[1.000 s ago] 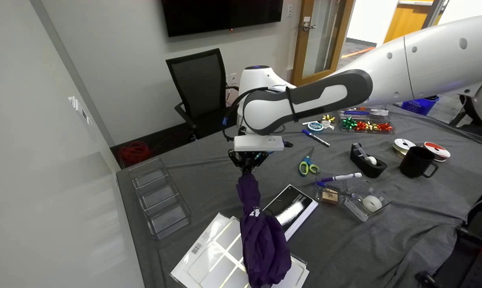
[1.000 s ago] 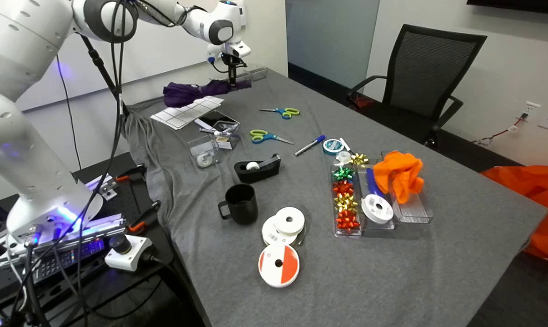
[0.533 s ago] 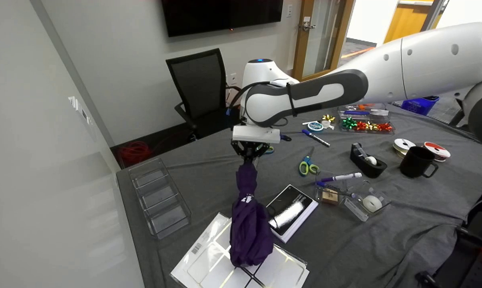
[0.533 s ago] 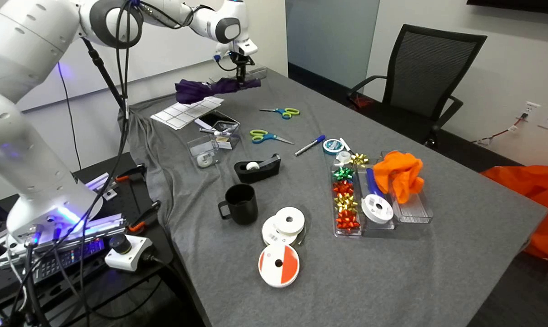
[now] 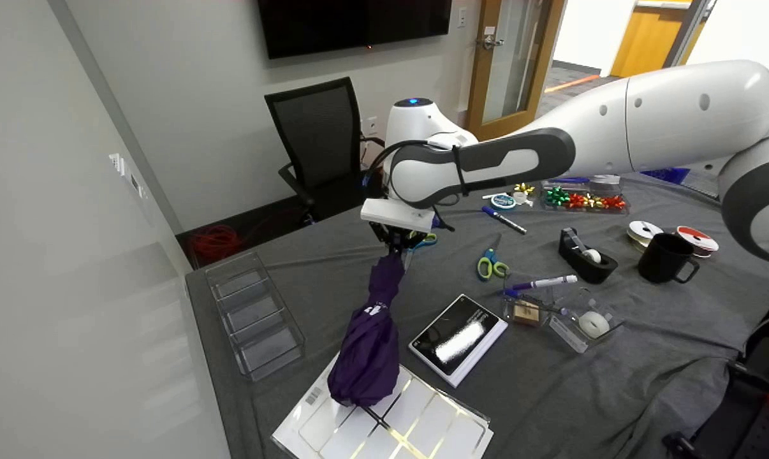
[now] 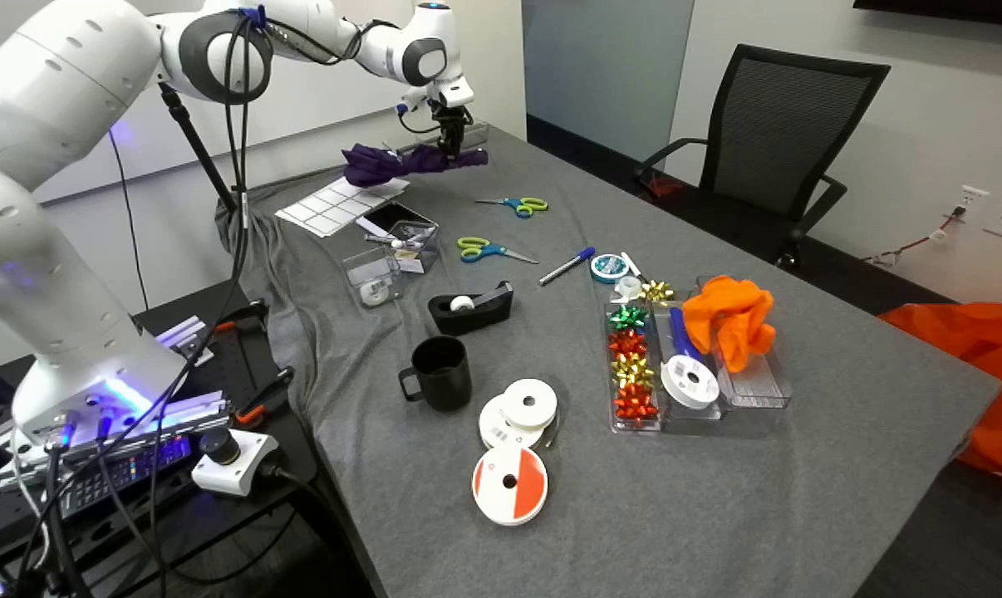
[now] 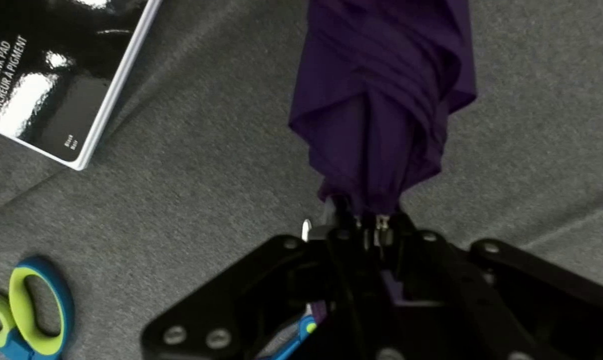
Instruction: Move the purple umbrella forward and move the clear case to the right
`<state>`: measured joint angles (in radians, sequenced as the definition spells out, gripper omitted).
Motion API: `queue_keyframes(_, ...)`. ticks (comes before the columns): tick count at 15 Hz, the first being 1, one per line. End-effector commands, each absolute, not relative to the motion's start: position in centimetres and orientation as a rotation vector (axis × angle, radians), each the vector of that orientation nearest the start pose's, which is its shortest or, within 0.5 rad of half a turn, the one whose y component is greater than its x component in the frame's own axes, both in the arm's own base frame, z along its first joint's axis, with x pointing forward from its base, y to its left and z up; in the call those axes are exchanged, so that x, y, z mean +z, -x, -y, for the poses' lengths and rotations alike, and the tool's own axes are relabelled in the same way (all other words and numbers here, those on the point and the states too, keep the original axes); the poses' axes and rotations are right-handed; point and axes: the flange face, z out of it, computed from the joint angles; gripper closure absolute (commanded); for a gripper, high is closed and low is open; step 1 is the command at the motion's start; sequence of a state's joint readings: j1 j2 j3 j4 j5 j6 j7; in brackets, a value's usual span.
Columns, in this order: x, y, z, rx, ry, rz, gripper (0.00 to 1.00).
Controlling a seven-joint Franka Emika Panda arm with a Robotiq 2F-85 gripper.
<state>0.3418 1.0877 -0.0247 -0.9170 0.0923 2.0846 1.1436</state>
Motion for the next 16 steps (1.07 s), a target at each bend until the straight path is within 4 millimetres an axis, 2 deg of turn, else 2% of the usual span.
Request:
queue_keyframes(1, 22.5, -75.4, -26.3, -0.067, 2.749, -1.294, 0.95)
queue_keyframes(5, 23.2, -75.0, -26.4, -0.129, 2.749, -1.192, 0.95)
queue_keyframes(6, 23.3, -74.9, -26.5, -0.141, 2.753, -1.164, 0.57)
queue_keyframes(7, 23.4, -74.6, -26.5, -0.143, 2.761, -1.126, 0.56)
queue_keyframes(14, 24.0, -72.9, -27.3, -0.143, 2.811, -0.967, 0.07)
queue_keyframes(16, 23.9, -71.9, -27.9, -0.113, 2.849, -0.9, 0.0)
